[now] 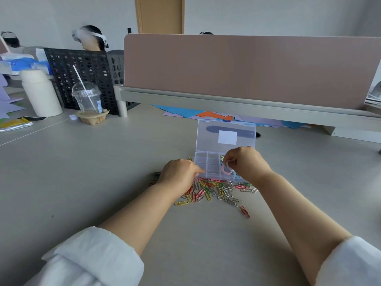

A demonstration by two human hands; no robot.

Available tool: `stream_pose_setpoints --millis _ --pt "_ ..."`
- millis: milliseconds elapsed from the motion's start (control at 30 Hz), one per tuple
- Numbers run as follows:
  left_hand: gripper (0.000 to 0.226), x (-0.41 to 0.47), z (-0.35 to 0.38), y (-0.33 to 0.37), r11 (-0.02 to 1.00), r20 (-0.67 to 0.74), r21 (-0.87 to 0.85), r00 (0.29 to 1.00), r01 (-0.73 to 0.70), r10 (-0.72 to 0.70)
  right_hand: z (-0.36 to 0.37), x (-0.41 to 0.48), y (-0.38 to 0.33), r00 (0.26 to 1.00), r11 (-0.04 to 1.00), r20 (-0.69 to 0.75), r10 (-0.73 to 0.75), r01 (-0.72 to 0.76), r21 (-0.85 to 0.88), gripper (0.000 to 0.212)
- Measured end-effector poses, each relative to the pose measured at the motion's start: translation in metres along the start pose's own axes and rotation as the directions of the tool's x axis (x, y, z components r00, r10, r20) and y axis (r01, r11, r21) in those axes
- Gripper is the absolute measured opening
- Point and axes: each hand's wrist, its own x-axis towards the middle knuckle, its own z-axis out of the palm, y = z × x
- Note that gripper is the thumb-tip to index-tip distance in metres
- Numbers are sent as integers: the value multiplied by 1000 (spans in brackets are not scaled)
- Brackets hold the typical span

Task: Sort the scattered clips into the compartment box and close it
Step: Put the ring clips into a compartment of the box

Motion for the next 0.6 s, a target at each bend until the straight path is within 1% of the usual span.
stream_pose_setpoints --millis 233,400,533,600 --pt "35 -1 -1 -1 999 -1 -51 1000 6 -6 -4 -6 3 997 997 44 -70 69 20 24" --pt "34 -2 -3 0 999 2 -54 1000 1 -1 -3 -6 -3 991 996 115 -67 73 -52 28" --pt "36 -1 -3 -1 999 16 -45 1000 10 -9 2 -5 -5 998 995 56 -9 15 -100 21" --pt "36 -1 -3 -2 999 18 -45 1000 9 -8 3 -5 -6 999 992 41 -16 21 -121 20"
